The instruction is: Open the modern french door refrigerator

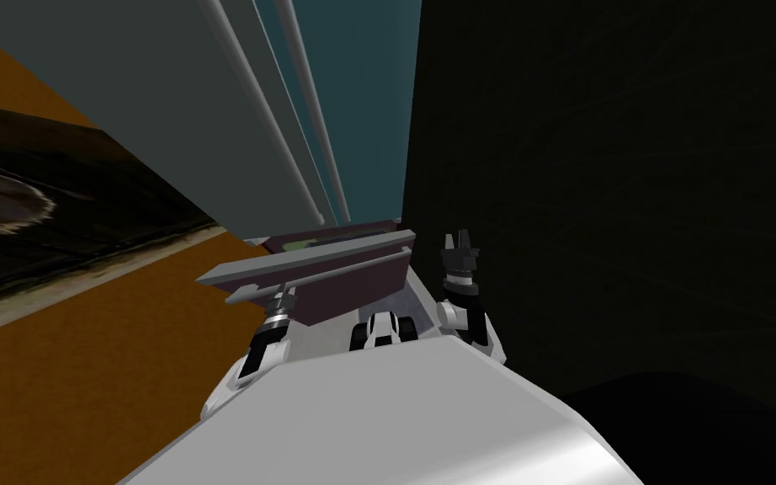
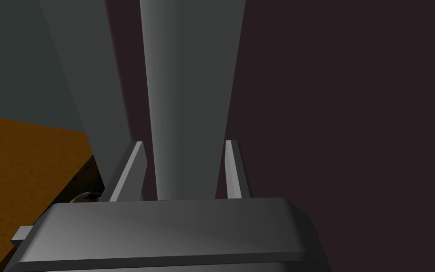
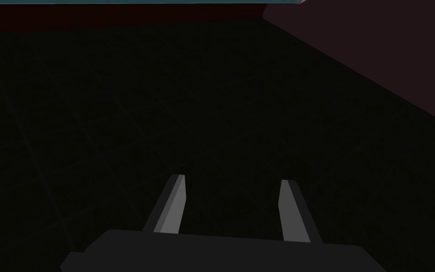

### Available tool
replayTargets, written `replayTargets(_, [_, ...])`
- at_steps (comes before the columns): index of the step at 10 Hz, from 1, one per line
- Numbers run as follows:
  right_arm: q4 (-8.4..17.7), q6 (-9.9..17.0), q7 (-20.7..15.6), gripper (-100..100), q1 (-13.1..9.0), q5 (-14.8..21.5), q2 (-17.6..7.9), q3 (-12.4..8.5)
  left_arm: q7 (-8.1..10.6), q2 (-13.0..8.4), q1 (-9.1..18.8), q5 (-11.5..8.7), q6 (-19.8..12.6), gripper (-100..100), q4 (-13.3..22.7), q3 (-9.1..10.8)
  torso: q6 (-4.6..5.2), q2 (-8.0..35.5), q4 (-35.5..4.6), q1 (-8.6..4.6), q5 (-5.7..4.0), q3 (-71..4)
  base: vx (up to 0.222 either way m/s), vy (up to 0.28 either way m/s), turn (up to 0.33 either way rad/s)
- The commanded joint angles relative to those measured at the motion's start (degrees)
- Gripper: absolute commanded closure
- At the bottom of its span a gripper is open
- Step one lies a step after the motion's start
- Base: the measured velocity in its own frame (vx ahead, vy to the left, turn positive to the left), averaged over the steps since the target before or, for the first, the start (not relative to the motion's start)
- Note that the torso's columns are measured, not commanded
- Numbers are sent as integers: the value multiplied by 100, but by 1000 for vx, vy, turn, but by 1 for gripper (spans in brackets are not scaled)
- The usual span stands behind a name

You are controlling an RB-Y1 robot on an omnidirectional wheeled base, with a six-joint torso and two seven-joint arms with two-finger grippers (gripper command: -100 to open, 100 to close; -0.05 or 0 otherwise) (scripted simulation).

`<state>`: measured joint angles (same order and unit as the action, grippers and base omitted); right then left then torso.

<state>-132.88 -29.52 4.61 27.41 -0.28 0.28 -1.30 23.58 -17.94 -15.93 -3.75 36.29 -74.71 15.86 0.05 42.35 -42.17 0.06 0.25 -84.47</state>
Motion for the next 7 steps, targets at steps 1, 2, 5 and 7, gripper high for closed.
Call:
replayTargets(1, [0,0,0,0,0,0,0,0,20,-2,-40,2,0,100,-23,-10,8,-16,3,-4,-1,-9,-91,-39,22])
replayTargets(2, [0,0,0,0,1,0,-1,-1,55,-3,-123,12,16,100,-52,-43,9,-50,-3,9,-15,-32,-116,-29,28])
replayTargets(5, [0,0,0,0,0,0,0,0,120,-12,-250,28,60,100,-124,-100,-2,-2,0,4,-3,-3,-189,-45,26])
replayTargets(7, [0,0,0,0,1,0,0,0,283,-247,-306,-41,-182,-100,-412,33,0,-42,2,3,-12,-27,-49,-61,-6])
